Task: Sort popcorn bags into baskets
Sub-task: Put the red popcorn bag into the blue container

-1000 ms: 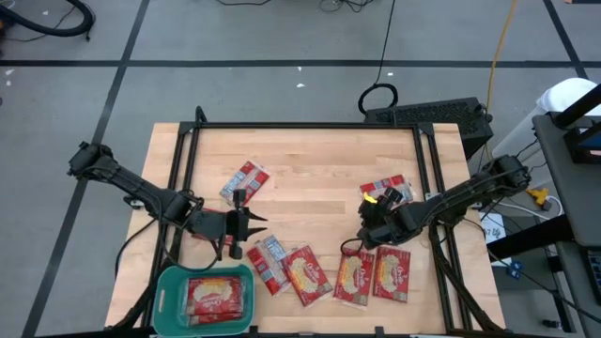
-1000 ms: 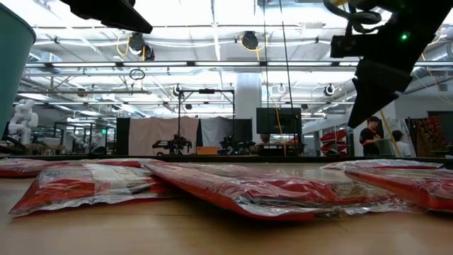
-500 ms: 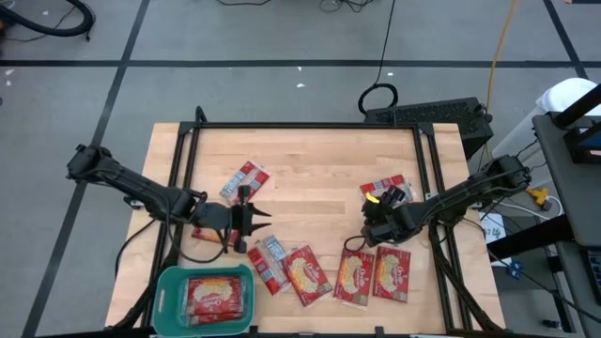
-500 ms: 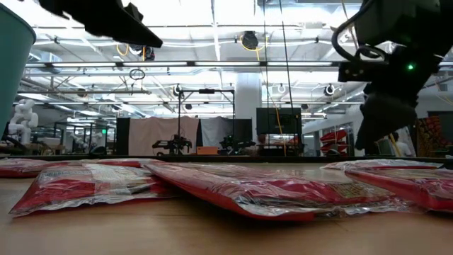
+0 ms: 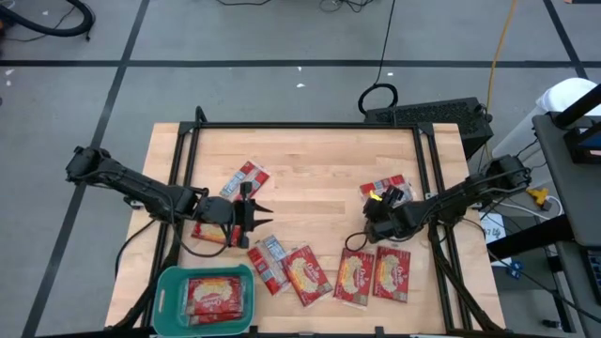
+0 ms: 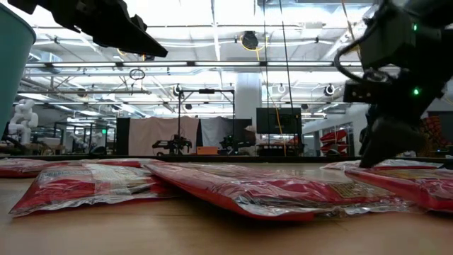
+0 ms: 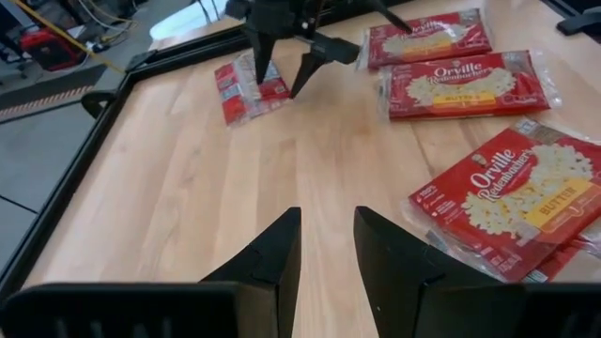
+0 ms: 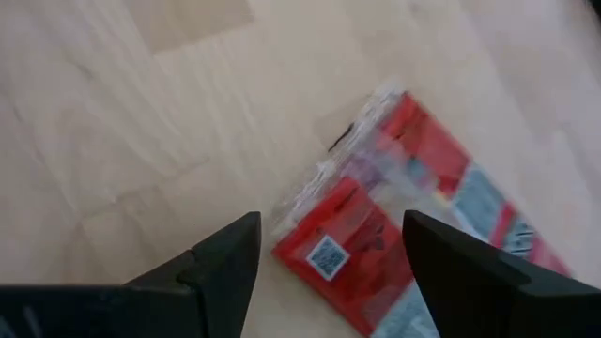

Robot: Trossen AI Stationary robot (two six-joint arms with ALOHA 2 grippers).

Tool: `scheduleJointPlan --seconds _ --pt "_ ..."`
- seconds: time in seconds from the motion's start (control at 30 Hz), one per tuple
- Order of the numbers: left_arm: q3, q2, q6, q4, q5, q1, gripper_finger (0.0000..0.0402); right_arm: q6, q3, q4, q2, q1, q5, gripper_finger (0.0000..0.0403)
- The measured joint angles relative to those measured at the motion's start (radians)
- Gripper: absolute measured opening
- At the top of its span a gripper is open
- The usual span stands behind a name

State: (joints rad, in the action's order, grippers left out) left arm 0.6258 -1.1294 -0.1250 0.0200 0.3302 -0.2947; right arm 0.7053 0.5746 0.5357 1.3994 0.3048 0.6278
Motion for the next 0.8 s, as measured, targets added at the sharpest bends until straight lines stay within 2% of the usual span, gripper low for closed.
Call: scheduleJointPlan --seconds 0.17,0.27,0.4,0.63,0.7,0.8 --pt "0.0 0.0 0.007 0.0 -0.03 -0.001 0.0106 0.017 -0.104 -0.174 -0.005 -0.041 -0.009 0.0252" --pt "0.0 0.0 0.003 0.0 -0.039 -0.001 0.0106 0.034 -0.15 -0.254 -0.006 -0.056 -0.034 0.0233" --pt "0.0 0.0 0.001 0.008 -0.039 -0.001 0.0106 0.086 -0.191 -0.297 -0.003 -0.075 -0.06 0.0171" --pt "0.0 0.0 -0.001 0.046 -0.039 -0.001 0.0106 0.113 -0.222 -0.448 -0.002 -0.079 -0.096 0.0027" --pt "0.0 0.0 -0.002 0.053 -0.039 -0.001 0.0106 0.085 -0.222 -0.518 -0.002 -0.074 -0.104 0.0008" --pt "0.0 0.0 -0.01 0.06 -0.039 -0.001 0.0106 0.025 -0.225 -0.628 0.0 -0.068 -0.116 0.0013"
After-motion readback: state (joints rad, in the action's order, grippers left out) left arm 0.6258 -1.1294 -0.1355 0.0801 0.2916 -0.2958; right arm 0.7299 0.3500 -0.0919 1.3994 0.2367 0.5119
